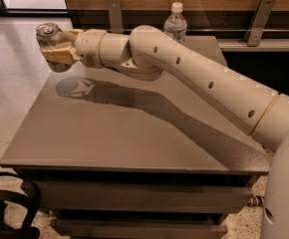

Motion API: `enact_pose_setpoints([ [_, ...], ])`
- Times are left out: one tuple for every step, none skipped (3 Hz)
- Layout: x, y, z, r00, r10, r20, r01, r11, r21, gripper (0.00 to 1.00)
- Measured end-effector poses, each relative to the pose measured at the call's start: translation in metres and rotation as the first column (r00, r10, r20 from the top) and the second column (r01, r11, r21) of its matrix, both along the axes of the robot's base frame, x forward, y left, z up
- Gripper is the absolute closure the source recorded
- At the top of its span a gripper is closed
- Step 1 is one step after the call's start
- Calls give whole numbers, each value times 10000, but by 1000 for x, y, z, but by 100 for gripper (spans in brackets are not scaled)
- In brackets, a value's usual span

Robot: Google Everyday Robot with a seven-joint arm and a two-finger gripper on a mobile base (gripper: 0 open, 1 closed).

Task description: Pick 7up can

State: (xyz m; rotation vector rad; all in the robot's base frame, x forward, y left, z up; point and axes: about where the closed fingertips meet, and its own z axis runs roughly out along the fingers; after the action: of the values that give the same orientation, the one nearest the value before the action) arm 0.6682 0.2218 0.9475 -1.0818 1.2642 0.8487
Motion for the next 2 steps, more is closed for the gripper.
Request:
enact_pose_setpoints([
  [-5,-9,28,9984,163,540,-176,9996,229,100],
  [-9,-15,45,9955,278,901,-309,9990,333,100],
])
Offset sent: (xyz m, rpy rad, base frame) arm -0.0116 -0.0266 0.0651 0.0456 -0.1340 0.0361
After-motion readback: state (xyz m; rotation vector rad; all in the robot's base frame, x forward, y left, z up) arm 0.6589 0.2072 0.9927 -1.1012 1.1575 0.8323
